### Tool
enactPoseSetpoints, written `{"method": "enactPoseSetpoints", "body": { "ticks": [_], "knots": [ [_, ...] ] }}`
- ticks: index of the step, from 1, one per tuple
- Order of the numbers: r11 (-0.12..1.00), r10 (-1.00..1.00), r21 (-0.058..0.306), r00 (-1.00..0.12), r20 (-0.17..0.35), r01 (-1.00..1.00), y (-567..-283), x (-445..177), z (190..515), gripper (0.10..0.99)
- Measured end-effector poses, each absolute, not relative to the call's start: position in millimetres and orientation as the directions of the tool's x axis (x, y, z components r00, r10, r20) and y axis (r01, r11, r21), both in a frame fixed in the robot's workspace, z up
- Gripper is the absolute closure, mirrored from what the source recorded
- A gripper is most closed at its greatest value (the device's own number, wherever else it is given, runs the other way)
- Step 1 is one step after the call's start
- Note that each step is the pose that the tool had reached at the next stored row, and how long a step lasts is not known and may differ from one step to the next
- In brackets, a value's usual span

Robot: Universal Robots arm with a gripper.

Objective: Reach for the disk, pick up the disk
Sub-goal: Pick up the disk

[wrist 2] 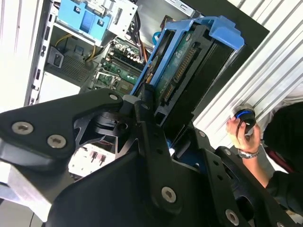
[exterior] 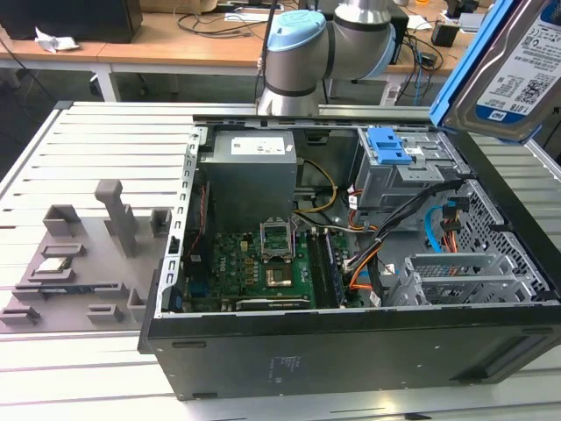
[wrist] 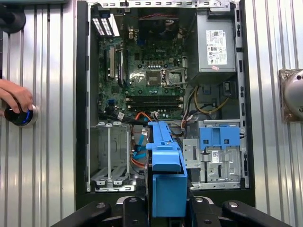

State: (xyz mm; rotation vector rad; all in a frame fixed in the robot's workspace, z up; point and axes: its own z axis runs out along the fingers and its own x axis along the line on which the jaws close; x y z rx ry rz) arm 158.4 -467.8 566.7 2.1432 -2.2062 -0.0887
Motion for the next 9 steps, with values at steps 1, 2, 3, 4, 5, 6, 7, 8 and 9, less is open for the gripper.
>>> {"method": "enactPoseSetpoints", "body": {
  "ticks": [1, 2, 3, 4, 5, 6, 7, 8, 9],
  "knots": [
    [0.029, -1.0, 0.086, -0.029, 0.006, -0.996, -469.2, 158.5, 566.7, 0.722],
    [0.029, -1.0, 0.086, -0.029, 0.006, -0.996, -470.3, 158.5, 566.7, 0.722],
    [0.029, -1.0, 0.086, -0.029, 0.006, -0.996, -471.0, 158.6, 566.7, 0.722],
    [0.029, -1.0, 0.086, -0.029, 0.006, -0.996, -472.0, 158.6, 566.7, 0.722],
    [0.029, -1.0, 0.086, -0.029, 0.006, -0.996, -472.8, 158.7, 566.6, 0.722],
    [0.029, -1.0, 0.086, -0.029, 0.006, -0.996, -474.5, 158.8, 566.6, 0.722],
    [0.029, -1.0, 0.086, -0.029, 0.006, -0.996, -476.8, 158.8, 566.1, 0.722],
    [0.029, -1.0, 0.086, -0.029, 0.004, -0.996, -479.5, 158.8, 565.4, 0.722],
    [0.029, -1.0, 0.086, -0.029, 0.003, -0.996, -482.7, 158.8, 564.5, 0.722]
  ]
}}
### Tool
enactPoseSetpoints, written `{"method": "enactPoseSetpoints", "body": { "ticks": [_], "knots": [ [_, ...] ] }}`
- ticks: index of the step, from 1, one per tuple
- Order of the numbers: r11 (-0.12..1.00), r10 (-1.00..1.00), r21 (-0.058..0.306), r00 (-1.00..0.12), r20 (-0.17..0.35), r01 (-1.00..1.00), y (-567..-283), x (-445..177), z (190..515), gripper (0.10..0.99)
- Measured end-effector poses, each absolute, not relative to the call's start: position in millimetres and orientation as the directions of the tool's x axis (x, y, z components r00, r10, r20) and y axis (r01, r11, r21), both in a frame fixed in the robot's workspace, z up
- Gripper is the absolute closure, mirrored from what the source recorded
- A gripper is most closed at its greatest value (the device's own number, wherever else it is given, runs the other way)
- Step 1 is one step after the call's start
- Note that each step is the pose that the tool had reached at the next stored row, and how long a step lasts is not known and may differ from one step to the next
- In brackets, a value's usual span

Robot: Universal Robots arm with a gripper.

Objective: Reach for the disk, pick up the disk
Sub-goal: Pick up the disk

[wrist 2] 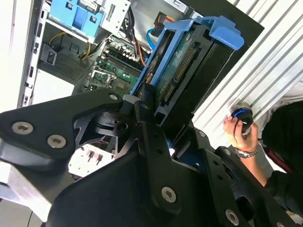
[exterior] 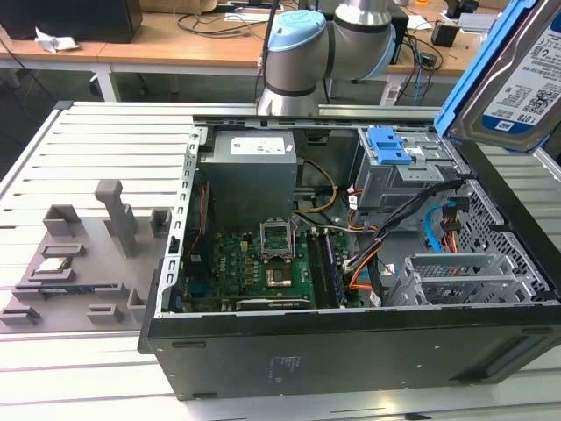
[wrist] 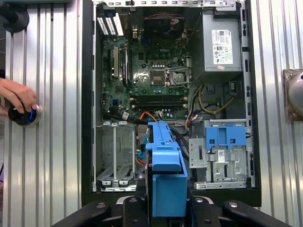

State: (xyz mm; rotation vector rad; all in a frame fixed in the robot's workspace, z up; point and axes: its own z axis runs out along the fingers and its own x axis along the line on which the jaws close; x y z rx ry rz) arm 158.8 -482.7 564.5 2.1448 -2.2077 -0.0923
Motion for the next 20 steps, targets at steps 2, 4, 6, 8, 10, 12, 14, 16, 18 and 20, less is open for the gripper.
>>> {"method": "enactPoseSetpoints", "body": {
  "ticks": [2, 4, 6, 8, 10, 12, 14, 16, 18, 20],
  "knots": [
    [0.029, -1.0, 0.086, -0.029, 0.003, -0.996, -488.9, 158.8, 562.7, 0.722],
    [0.029, -1.0, 0.086, -0.029, 0.003, -0.996, -493.9, 158.9, 561.1, 0.722],
    [0.029, -1.0, 0.086, -0.029, 0.003, -0.996, -499.4, 158.9, 559.0, 0.722],
    [0.029, -1.0, 0.086, -0.029, 0.003, -0.996, -508.0, 158.9, 555.4, 0.722],
    [0.029, -1.0, 0.086, -0.029, 0.003, -0.996, -515.3, 158.9, 550.2, 0.722],
    [0.029, -1.0, 0.086, -0.029, 0.003, -0.996, -521.3, 158.9, 546.1, 0.722],
    [0.029, -1.0, 0.086, -0.029, 0.003, -0.996, -524.6, 158.9, 543.6, 0.722],
    [0.029, -1.0, 0.086, -0.029, 0.003, -0.996, -527.7, 158.9, 541.1, 0.722],
    [0.029, -1.0, 0.086, -0.029, 0.003, -0.996, -531.9, 158.8, 538.5, 0.722],
    [0.029, -1.0, 0.086, -0.029, 0.003, -0.996, -537.0, 158.9, 535.7, 0.722]
  ]
}}
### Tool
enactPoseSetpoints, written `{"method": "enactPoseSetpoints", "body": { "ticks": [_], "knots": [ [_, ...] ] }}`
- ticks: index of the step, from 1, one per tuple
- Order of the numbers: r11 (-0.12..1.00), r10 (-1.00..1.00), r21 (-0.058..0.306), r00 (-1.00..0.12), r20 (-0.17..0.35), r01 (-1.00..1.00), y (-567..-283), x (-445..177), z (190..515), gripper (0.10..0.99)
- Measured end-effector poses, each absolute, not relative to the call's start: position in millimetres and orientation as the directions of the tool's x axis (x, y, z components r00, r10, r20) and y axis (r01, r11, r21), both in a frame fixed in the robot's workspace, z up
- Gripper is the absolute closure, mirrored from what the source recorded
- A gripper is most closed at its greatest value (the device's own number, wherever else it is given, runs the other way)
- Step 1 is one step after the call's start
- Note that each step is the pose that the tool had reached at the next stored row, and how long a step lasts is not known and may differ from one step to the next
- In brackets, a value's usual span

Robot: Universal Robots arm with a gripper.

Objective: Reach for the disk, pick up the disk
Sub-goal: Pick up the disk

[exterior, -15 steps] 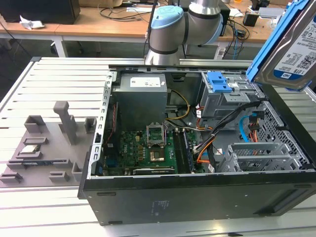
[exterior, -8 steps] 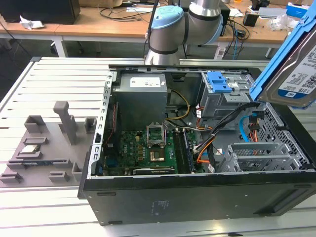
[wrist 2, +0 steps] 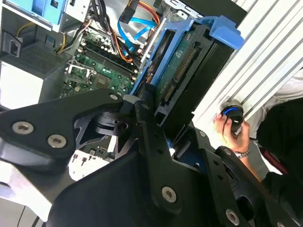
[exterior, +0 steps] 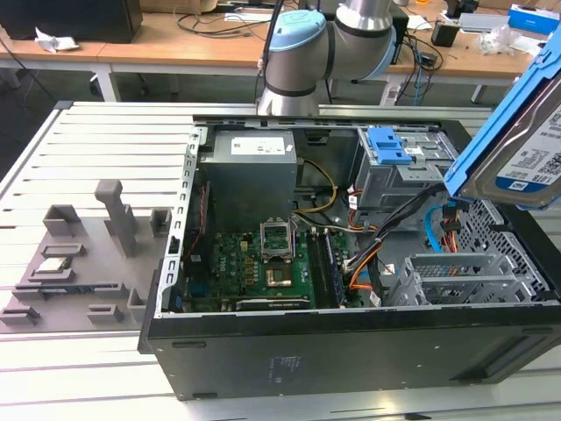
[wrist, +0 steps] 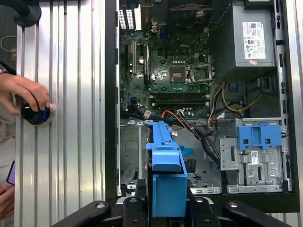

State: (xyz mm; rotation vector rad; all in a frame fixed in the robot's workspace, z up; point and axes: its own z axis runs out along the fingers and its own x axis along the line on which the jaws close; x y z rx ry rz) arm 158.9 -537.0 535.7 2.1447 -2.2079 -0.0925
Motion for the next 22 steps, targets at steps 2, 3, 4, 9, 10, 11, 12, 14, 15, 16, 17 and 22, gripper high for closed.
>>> {"method": "enactPoseSetpoints", "body": {
  "ticks": [2, 3, 4, 9, 10, 11, 12, 14, 15, 16, 17, 22],
  "knots": [
    [0.029, -1.0, 0.086, -0.029, 0.003, -0.996, -541.6, 158.8, 533.1, 0.722],
    [0.029, -1.0, 0.086, -0.029, 0.003, -0.996, -543.2, 158.9, 531.9, 0.722],
    [0.029, -1.0, 0.086, -0.029, 0.003, -0.996, -544.8, 158.8, 529.8, 0.722],
    [0.029, -1.0, 0.086, -0.029, 0.003, -0.996, -549.8, 158.9, 518.4, 0.722],
    [0.029, -1.0, 0.086, -0.029, 0.003, -0.996, -550.5, 158.9, 515.8, 0.722],
    [0.029, -1.0, 0.086, -0.029, 0.003, -0.996, -551.2, 158.9, 513.2, 0.722],
    [0.029, -1.0, 0.086, -0.029, 0.003, -0.996, -551.7, 158.9, 511.5, 0.722],
    [0.029, -1.0, 0.086, -0.029, 0.003, -0.996, -552.7, 158.9, 508.2, 0.722],
    [0.029, -1.0, 0.086, -0.029, 0.003, -0.996, -553.5, 158.9, 506.8, 0.722],
    [0.029, -1.0, 0.086, -0.029, 0.003, -0.996, -554.5, 158.9, 505.4, 0.722],
    [0.029, -1.0, 0.086, -0.029, 0.003, -0.996, -555.1, 158.9, 504.4, 0.722],
    [0.029, -1.0, 0.086, -0.029, 0.003, -0.996, -556.6, 158.9, 492.6, 0.722]
  ]
}}
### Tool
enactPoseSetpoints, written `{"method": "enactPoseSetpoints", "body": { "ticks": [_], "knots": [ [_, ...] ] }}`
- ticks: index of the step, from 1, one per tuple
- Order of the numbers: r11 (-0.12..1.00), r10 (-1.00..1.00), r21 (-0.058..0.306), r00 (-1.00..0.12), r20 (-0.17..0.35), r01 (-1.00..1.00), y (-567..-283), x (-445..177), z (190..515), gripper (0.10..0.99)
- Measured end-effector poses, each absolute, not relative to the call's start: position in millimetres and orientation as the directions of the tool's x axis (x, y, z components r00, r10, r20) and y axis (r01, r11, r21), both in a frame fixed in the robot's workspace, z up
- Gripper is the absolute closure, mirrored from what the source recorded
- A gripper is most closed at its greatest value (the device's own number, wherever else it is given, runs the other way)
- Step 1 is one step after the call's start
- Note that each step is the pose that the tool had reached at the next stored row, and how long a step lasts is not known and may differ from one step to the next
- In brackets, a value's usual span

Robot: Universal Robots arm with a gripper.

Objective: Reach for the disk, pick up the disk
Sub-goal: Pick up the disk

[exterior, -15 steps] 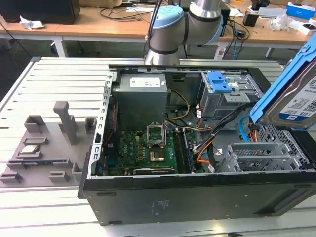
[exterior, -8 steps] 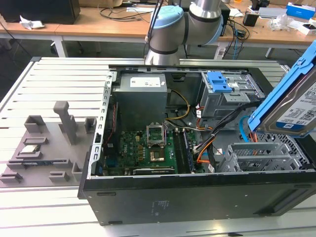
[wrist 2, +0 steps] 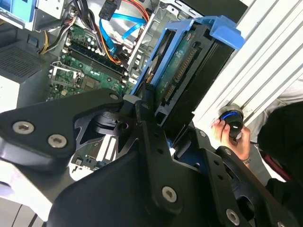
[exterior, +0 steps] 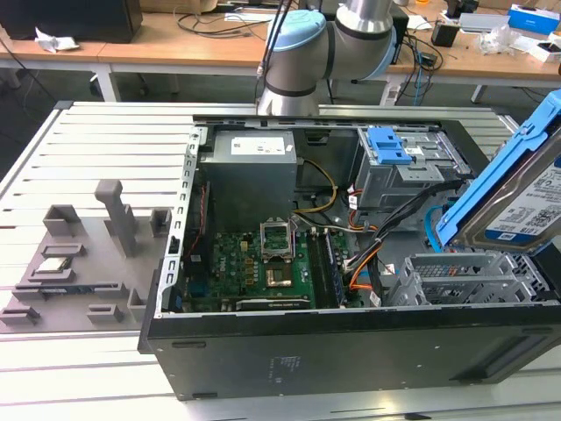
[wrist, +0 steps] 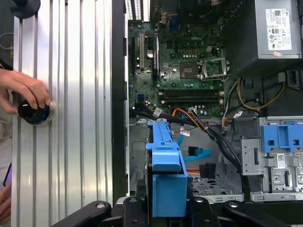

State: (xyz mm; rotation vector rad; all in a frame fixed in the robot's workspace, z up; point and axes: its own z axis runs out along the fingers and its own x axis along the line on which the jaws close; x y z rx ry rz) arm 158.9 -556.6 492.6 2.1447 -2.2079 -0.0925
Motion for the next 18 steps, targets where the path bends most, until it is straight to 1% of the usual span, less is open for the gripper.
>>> {"method": "enactPoseSetpoints", "body": {
  "ticks": [6, 15, 18],
  "knots": [
    [0.029, -1.0, 0.086, -0.029, 0.003, -0.996, -557.4, 158.9, 477.7, 0.722],
    [0.029, -1.0, 0.086, -0.029, 0.003, -0.996, -557.6, 159.1, 464.6, 0.722],
    [0.028, -1.0, 0.087, -0.029, -0.012, -0.996, -557.6, 159.2, 462.9, 0.722]
  ]
}}
